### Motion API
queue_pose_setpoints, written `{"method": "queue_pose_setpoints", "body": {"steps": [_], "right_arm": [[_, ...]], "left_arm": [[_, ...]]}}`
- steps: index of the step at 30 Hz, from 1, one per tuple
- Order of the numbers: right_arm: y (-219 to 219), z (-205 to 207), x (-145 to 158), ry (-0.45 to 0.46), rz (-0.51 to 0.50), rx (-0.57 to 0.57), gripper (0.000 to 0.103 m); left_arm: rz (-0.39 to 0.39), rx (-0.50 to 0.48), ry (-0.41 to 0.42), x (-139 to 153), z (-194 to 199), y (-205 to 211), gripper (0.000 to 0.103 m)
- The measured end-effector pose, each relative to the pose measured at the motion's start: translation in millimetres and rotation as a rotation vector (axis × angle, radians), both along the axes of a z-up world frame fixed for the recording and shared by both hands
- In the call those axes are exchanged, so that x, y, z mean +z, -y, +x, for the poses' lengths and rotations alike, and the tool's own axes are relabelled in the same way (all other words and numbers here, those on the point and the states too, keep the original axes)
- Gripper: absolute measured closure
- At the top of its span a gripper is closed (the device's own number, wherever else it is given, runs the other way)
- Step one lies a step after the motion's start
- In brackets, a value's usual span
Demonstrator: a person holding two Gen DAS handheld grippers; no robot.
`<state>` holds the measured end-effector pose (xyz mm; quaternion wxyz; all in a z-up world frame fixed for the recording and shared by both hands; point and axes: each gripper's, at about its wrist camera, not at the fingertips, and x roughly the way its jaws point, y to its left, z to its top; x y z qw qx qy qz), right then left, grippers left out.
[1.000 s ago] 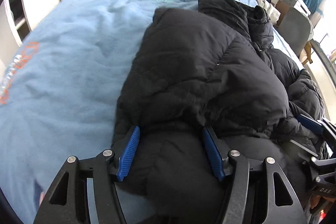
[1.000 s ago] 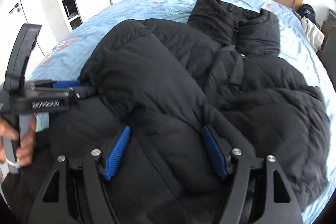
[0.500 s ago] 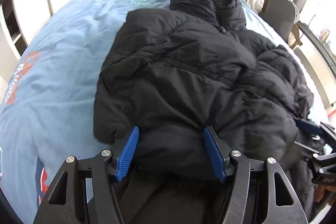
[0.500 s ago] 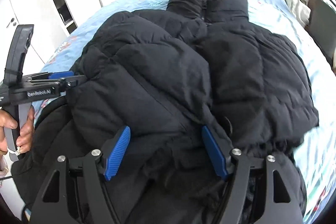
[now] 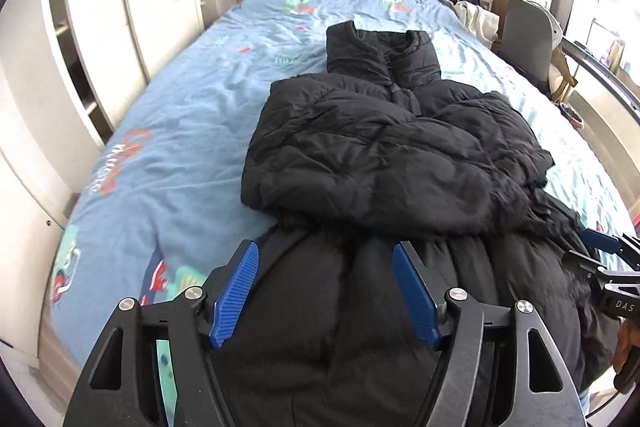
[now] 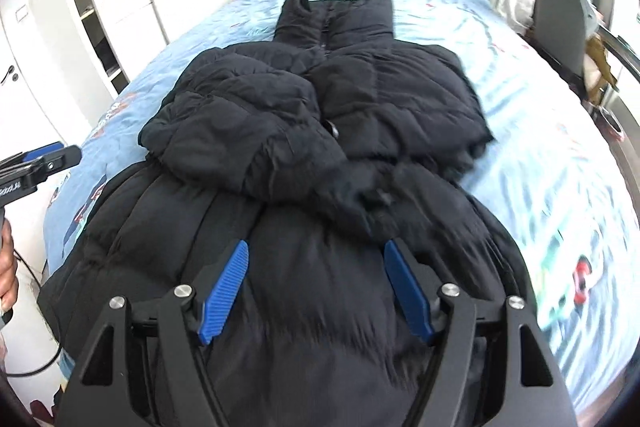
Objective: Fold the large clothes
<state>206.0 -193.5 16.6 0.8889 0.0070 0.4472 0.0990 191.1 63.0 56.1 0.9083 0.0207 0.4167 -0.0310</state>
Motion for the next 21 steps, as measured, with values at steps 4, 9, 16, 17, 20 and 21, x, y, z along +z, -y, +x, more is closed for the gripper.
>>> {"method": "queue_pose_setpoints", "body": {"steps": [4,9,16,17,20,21], "right_arm": [[16,-31,10,0.023,0.008,-0.034,0.033],[32,-61,21,0.055,0.007,-0.065,0.033],[58,-89,31,0.085,0.024,-0.126,0.033],[61,-90,32,0.088,0.026,-0.135,0.033],[73,-93,36,0.098,0.032,-0.163,0.033],[76,-93,37,0.101,0.033,-0.17,0.033]], "left_arm": [[0.015,-0.004,0.025,12,-30,12,0.032],[0.02,-0.017,0.052,25,-62,23,0.029],[0.047,-0.011,0.073,32,-86,28,0.028],[0.057,-0.009,0.075,32,-87,28,0.028],[0.079,-0.005,0.079,33,-86,28,0.027],[0.083,-0.003,0.078,32,-84,28,0.027]]}}
